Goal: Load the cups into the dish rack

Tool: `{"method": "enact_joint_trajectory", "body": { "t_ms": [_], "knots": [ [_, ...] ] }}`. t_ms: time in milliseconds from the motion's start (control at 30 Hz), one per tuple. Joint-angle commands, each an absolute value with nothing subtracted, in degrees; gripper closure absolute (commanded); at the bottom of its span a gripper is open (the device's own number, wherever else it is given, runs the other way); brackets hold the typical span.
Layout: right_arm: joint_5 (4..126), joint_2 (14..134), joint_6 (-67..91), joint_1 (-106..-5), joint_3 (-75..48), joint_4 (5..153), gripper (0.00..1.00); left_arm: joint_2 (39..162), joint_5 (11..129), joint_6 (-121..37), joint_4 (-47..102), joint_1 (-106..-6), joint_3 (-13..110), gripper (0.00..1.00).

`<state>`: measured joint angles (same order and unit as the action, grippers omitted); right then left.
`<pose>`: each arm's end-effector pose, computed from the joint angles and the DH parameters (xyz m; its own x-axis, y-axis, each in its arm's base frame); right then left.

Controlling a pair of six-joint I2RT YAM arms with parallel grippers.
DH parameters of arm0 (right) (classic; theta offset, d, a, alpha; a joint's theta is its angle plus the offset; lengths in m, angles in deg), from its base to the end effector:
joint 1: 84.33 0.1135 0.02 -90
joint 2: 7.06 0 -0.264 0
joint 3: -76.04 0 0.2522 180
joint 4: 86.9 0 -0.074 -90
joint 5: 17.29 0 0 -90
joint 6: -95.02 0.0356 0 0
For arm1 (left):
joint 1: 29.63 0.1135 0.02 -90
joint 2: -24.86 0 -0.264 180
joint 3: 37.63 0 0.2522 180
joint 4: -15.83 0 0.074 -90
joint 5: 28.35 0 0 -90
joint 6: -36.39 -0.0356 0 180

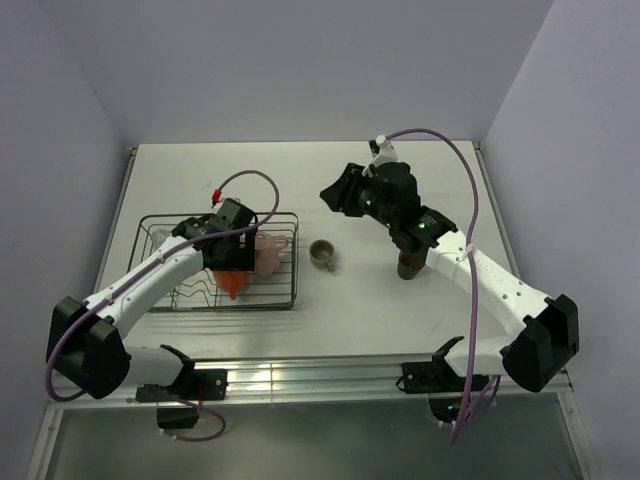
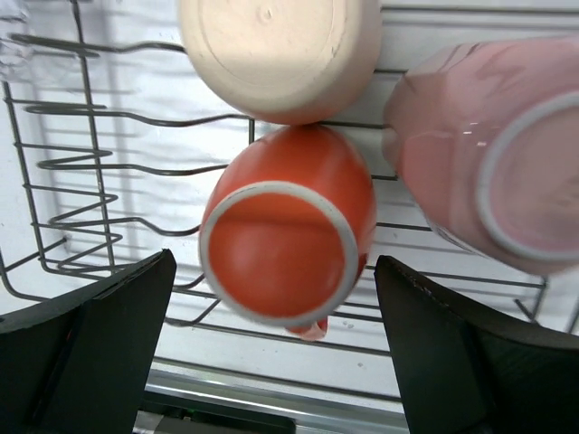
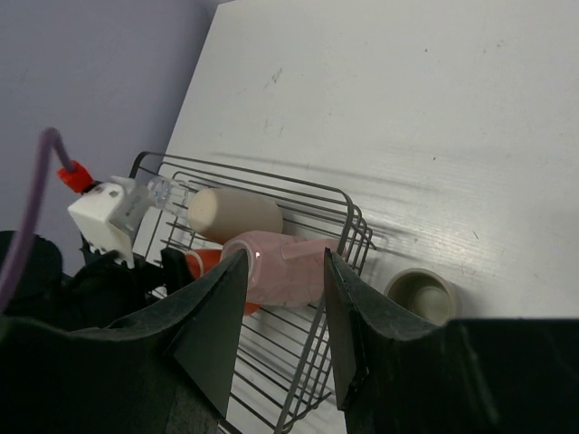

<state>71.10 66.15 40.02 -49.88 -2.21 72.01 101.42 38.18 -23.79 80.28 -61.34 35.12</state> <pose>0.2471 0.1707 0.3581 -0.5239 0.3359 -0.7828 -0.3507 0.7524 0.5576 0.2200 -0.1192 0.2544 -0.8629 -0.0030 -0.5053 -0.0835 0.9871 0.1368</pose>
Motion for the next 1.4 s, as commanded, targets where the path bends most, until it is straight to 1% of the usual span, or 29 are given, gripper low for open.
{"method": "enact_joint_trajectory", "body": {
  "t_ms": [0, 300, 333, 533, 733, 767, 933, 1133, 1367],
  "knots": [
    [70.78, 65.18, 39.21, -50.32, -3.72, 72.49, 0.53, 97.38, 37.21, -22.41, 82.05, -61.62, 39.5, 0.01],
    [72.53, 65.71, 38.33, -50.32, -6.09, 67.13, 0.53, 91.76, 37.03, -22.06, 85.05, -61.71, 44.16, 0.01],
    [74.8, 65.88, 37.89, -50.32, -6.62, 65.91, 0.54, 91.23, 37.21, -22.15, 84.96, -61.71, 44.95, 0.01],
    [77.89, 69.13, 35.87, -50.32, -8.82, 56.76, 0.55, 87.36, 37.65, -22.5, 82.94, -61.62, 49.16, 0.01],
    [87.2, 68.79, 37.62, -51.11, -5.31, 51.75, 0.55, 84.98, 40.11, -24.25, 80.57, -61.62, 53.03, 0.01],
    [87.82, 68.87, 37.97, -52.24, -4.7, 49.74, 0.55, 84.89, 40.29, -24.43, 80.39, -61.62, 53.39, 0.01],
    [87.92, 68.26, 40.96, -57.43, -1.45, 43.75, 0.63, 84.37, 41.34, -26.01, 78.11, -61.62, 54.01, 0.01],
    [88.0, 63.96, 42.28, -64.28, 2.16, 39.53, 0.64, 83.75, 43.36, -26.63, 75.38, -61.62, 52.08, 0.01],
    [89.15, 61.32, 39.21, -67.19, 3.22, 38.2, 0.61, 83.22, 44.68, -27.33, 73.8, -61.54, 51.28, 0.01]
  ]
}}
